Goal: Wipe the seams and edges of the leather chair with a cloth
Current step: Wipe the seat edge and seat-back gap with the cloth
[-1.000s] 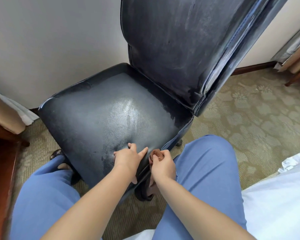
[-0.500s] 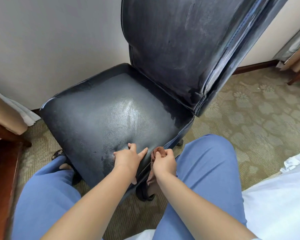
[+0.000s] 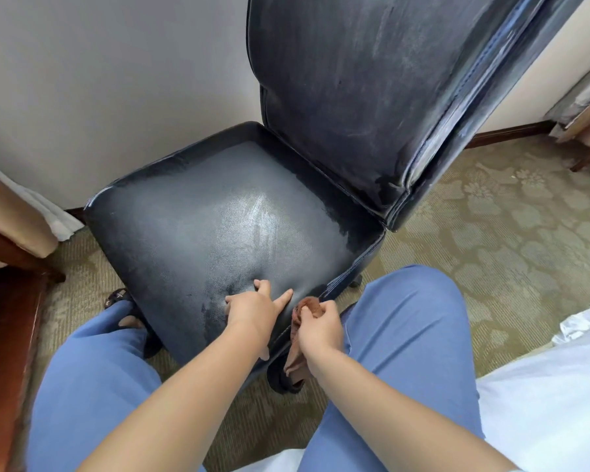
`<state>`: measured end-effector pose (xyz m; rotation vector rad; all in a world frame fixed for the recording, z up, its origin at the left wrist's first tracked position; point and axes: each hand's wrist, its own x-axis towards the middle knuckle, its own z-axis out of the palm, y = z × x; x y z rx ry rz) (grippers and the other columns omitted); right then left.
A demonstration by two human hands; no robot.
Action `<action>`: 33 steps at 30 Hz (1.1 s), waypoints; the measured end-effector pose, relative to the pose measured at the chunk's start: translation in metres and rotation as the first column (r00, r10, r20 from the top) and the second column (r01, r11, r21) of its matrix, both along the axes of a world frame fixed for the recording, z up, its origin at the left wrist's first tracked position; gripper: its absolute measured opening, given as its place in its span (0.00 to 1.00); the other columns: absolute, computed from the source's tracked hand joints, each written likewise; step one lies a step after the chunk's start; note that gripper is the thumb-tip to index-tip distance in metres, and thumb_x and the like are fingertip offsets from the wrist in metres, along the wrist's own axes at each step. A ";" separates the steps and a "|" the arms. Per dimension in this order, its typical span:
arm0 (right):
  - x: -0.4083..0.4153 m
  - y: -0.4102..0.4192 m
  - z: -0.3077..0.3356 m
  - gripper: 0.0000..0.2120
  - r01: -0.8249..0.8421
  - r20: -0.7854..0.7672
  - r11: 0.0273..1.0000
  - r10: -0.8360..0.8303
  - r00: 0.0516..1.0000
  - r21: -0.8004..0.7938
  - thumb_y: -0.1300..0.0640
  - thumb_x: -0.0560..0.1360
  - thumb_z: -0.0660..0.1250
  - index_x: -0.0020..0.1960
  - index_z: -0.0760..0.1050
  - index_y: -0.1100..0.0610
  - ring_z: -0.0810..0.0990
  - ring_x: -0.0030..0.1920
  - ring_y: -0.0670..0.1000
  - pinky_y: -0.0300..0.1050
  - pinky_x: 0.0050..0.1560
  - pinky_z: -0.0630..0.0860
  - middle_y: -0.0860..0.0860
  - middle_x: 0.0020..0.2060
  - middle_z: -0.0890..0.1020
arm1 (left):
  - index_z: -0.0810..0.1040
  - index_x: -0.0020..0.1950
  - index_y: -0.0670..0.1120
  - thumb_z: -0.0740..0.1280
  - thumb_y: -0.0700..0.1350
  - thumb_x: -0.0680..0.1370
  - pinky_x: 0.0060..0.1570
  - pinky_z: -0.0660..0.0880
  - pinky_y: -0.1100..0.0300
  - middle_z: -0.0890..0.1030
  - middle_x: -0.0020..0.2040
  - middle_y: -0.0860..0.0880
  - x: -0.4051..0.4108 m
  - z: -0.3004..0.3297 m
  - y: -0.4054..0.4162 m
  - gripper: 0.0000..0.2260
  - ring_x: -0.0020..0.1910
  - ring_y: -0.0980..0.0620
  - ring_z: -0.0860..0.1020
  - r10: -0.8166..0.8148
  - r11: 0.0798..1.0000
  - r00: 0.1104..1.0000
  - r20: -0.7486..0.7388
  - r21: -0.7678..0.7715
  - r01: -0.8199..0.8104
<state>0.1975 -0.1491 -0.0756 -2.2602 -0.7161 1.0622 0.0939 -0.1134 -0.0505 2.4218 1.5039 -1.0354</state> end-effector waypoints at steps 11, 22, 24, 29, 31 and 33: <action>-0.004 0.000 -0.004 0.06 0.113 -0.055 0.993 -0.111 0.992 0.027 0.53 0.77 0.63 0.47 0.68 0.54 0.78 0.48 0.56 0.51 0.54 0.74 0.52 0.46 0.80 | 0.33 0.77 0.55 0.73 0.64 0.67 0.45 0.75 0.53 0.51 0.75 0.32 0.001 -0.003 0.000 0.57 0.57 0.33 0.77 -0.036 0.999 0.999 -0.014 0.006 0.036; 0.002 0.014 0.000 0.07 0.138 -0.073 0.990 -0.137 0.988 0.006 0.52 0.77 0.62 0.49 0.67 0.54 0.79 0.47 0.57 0.55 0.55 0.74 0.52 0.44 0.79 | 0.32 0.77 0.54 0.73 0.63 0.68 0.52 0.77 0.50 0.50 0.75 0.31 0.001 -0.003 -0.001 0.56 0.58 0.30 0.77 -0.041 0.999 0.999 -0.023 0.007 0.041; -0.005 0.000 -0.001 0.07 0.077 -0.069 0.997 -0.078 0.995 -0.012 0.52 0.77 0.61 0.48 0.67 0.54 0.78 0.48 0.56 0.51 0.54 0.74 0.52 0.44 0.79 | 0.32 0.77 0.54 0.73 0.62 0.68 0.51 0.77 0.51 0.50 0.75 0.31 0.002 -0.001 -0.002 0.56 0.57 0.29 0.77 -0.042 0.999 0.999 -0.021 0.004 0.042; 0.001 0.000 0.002 0.06 -0.003 -0.014 1.000 0.003 1.000 -0.019 0.52 0.78 0.60 0.49 0.67 0.55 0.77 0.49 0.55 0.48 0.53 0.73 0.52 0.46 0.78 | 0.33 0.77 0.54 0.73 0.59 0.70 0.50 0.77 0.51 0.50 0.75 0.32 0.002 0.001 -0.004 0.54 0.57 0.32 0.78 -0.031 0.999 0.999 -0.012 0.009 0.031; 0.014 0.015 0.001 0.08 0.075 -0.015 0.997 -0.075 0.997 -0.011 0.53 0.78 0.61 0.52 0.68 0.56 0.78 0.51 0.58 0.51 0.55 0.73 0.55 0.49 0.79 | 0.33 0.77 0.54 0.73 0.59 0.69 0.48 0.76 0.51 0.49 0.75 0.32 0.001 0.001 -0.005 0.54 0.57 0.31 0.77 -0.026 1.000 1.000 -0.015 0.010 0.026; 0.021 0.024 0.003 0.09 0.135 -0.029 0.991 -0.135 0.990 0.002 0.54 0.78 0.61 0.55 0.68 0.58 0.78 0.52 0.59 0.50 0.54 0.73 0.57 0.52 0.79 | 0.33 0.77 0.54 0.72 0.59 0.70 0.49 0.76 0.51 0.49 0.75 0.32 0.001 0.001 -0.005 0.53 0.57 0.31 0.77 -0.022 1.000 1.000 -0.010 0.009 0.022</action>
